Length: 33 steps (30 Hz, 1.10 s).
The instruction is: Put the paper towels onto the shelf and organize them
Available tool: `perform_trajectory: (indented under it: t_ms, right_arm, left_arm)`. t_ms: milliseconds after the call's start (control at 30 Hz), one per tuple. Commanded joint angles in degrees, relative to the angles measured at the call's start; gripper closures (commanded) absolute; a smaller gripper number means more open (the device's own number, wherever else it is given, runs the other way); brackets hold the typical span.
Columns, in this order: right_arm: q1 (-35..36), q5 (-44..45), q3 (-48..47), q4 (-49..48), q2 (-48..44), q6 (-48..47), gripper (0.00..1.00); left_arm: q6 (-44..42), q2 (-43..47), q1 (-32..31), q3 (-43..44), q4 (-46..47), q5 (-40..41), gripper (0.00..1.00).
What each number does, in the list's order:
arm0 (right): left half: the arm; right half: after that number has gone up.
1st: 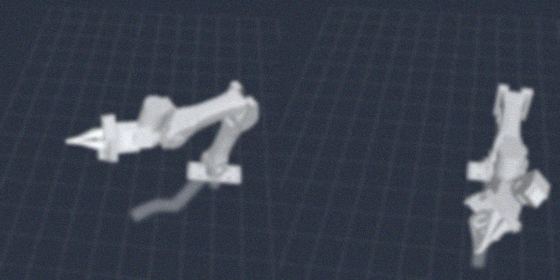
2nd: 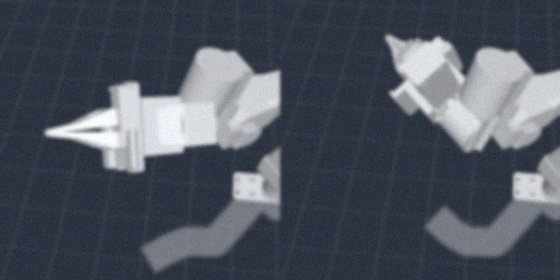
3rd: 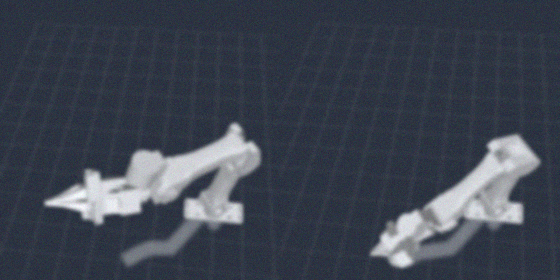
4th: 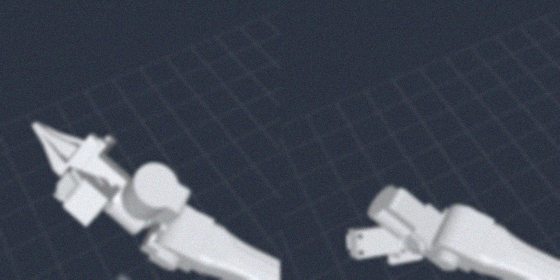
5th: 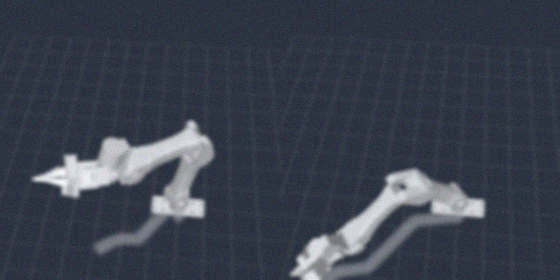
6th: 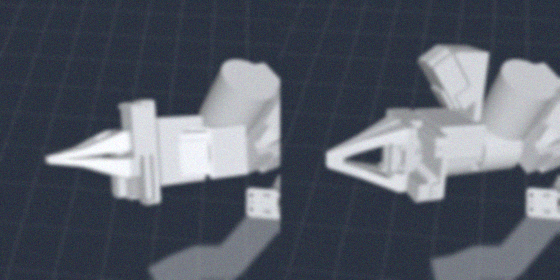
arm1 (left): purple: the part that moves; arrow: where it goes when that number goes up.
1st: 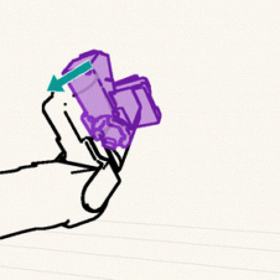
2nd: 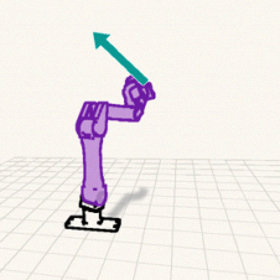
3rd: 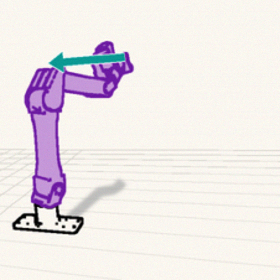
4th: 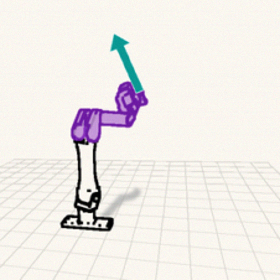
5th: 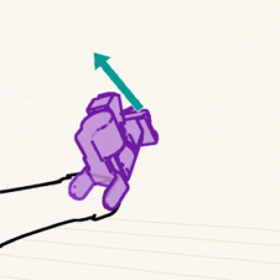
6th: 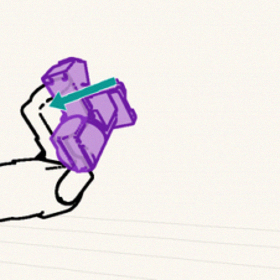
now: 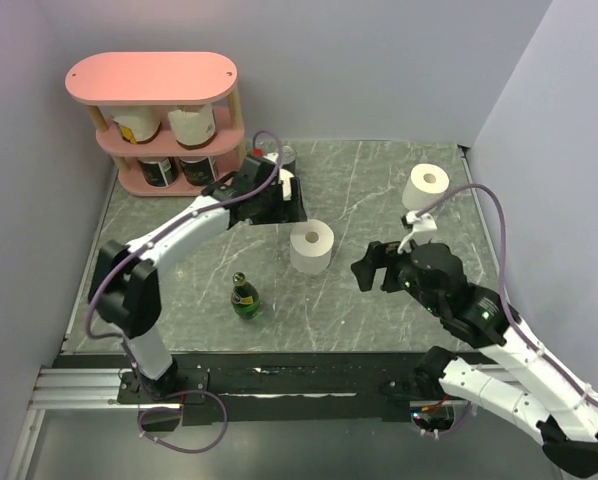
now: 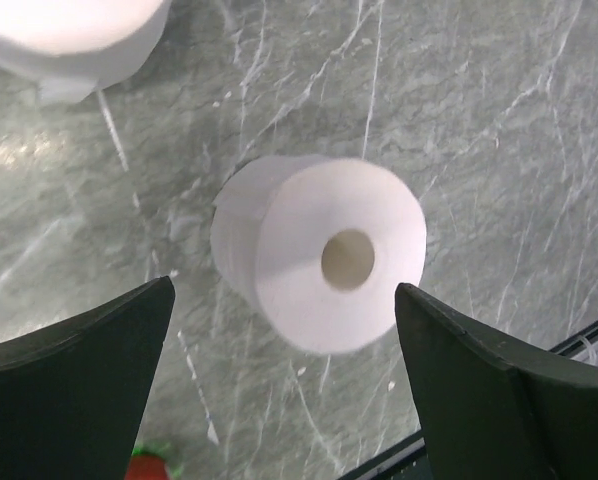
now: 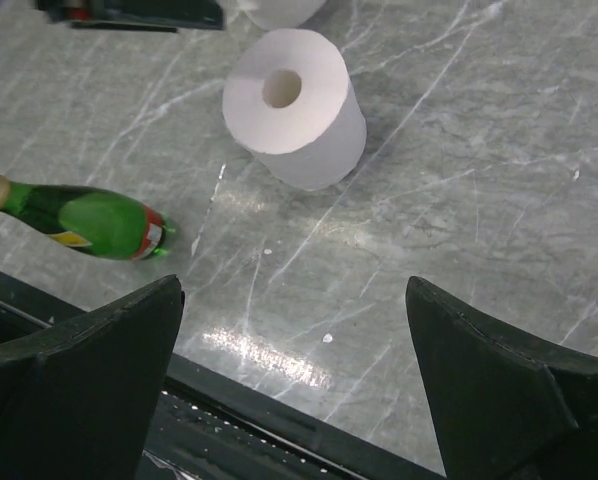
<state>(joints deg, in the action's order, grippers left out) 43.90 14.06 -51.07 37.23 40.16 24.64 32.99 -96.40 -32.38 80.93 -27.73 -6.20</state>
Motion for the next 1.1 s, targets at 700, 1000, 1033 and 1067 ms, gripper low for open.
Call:
perform_trajectory:
  t_ms: [700,1000,1033,1067]
  right_arm:
    - [0.0,1.1,2.3,-1.9,-5.1,-2.2,0.01]
    - [0.0,0.6,2.6,-2.1,-4.6,-1.5,0.0]
    - [0.0,0.6,2.6,-2.0,-4.7,-1.4,0.01]
    - [0.0,0.5,2.7,-2.1,-4.7,-1.4,0.0]
  left_arm:
    - [-1.0,-12.2,-2.9,3.5,1.9,-0.4,0.19]
    - [-1.2,-13.0,-3.8,3.3,2.0,0.7,0.19]
    - [-1.2,-13.2,-3.9,3.3,2.0,0.7,0.2]
    - [-1.2,-13.3,-4.0,3.2,2.1,0.7,0.2]
